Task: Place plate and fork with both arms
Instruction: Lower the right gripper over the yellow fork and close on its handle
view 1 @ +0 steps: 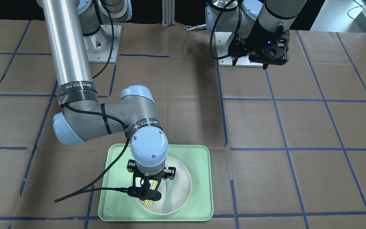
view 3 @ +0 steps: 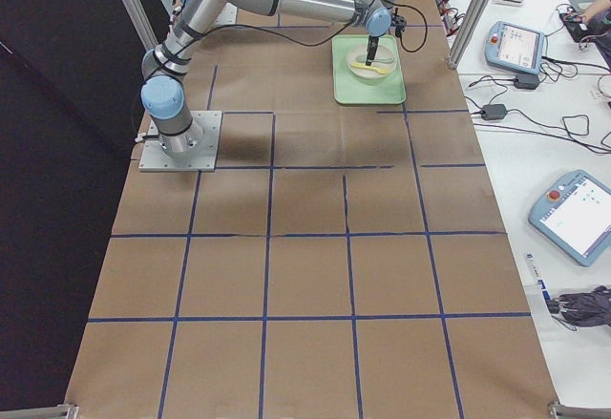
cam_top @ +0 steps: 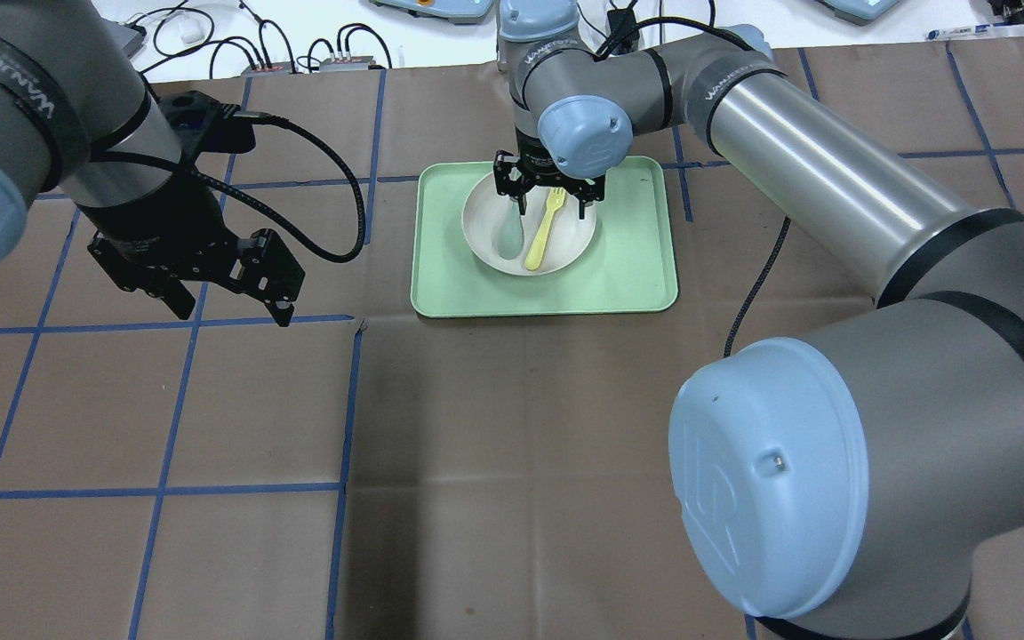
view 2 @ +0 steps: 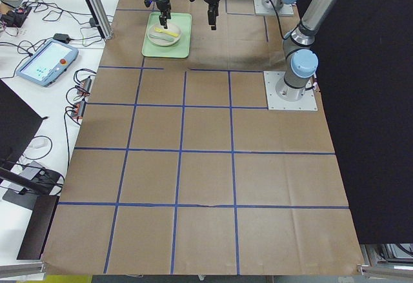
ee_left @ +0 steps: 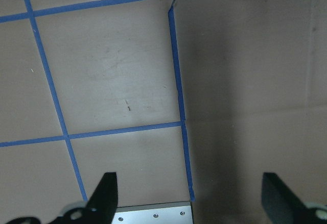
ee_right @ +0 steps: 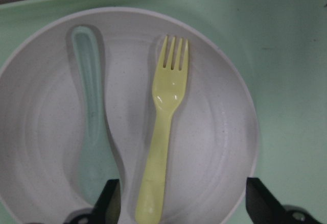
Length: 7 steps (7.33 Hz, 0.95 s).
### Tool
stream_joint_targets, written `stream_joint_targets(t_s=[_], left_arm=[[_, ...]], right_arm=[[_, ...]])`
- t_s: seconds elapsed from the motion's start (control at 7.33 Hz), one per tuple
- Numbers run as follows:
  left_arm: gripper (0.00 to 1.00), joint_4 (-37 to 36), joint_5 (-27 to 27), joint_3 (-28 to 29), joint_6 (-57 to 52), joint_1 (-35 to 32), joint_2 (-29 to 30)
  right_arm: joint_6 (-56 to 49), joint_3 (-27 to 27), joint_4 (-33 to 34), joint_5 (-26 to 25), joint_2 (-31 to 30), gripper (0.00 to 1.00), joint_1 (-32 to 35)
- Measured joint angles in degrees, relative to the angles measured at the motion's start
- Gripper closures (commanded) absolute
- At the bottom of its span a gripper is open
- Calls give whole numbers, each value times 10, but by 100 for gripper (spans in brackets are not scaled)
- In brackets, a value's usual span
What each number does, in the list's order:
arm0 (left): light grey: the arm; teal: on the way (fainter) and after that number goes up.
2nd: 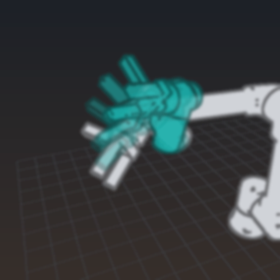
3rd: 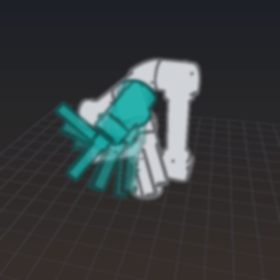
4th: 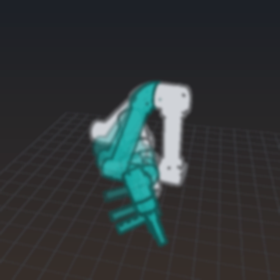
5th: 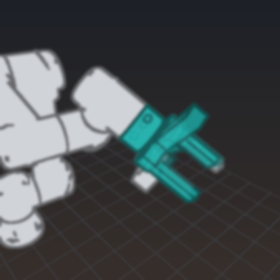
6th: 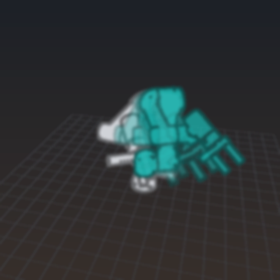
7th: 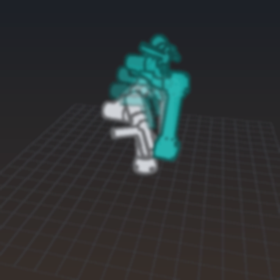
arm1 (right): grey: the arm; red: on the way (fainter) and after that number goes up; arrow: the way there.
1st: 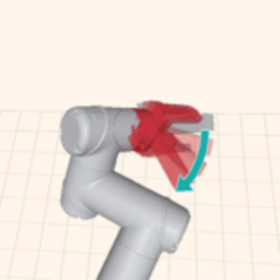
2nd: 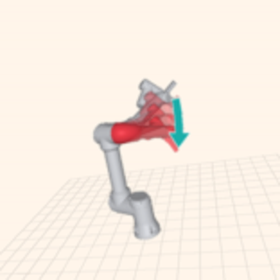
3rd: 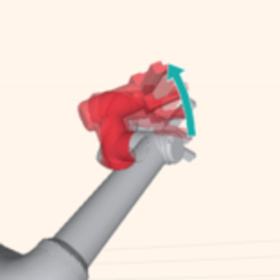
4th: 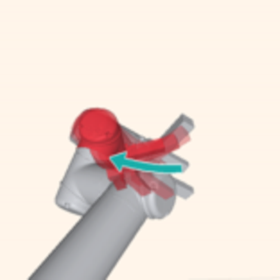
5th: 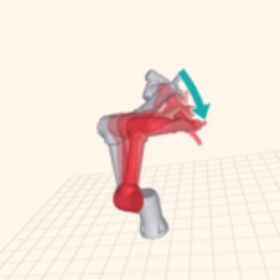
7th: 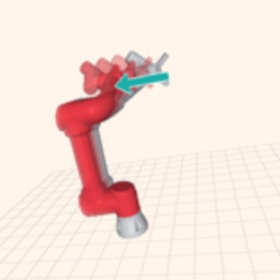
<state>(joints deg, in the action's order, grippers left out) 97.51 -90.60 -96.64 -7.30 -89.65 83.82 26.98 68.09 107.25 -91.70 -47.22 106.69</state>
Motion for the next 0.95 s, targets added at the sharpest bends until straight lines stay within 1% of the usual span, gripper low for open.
stream_joint_targets(t_s=[0.14,0.95], left_arm=[[1,0,0,0,0,0,-1],[1,1,-1,-1,-1,0,-1]], right_arm=[[0,0,9,0,7,45,0],[0,-2,46,1,32,46,0]])
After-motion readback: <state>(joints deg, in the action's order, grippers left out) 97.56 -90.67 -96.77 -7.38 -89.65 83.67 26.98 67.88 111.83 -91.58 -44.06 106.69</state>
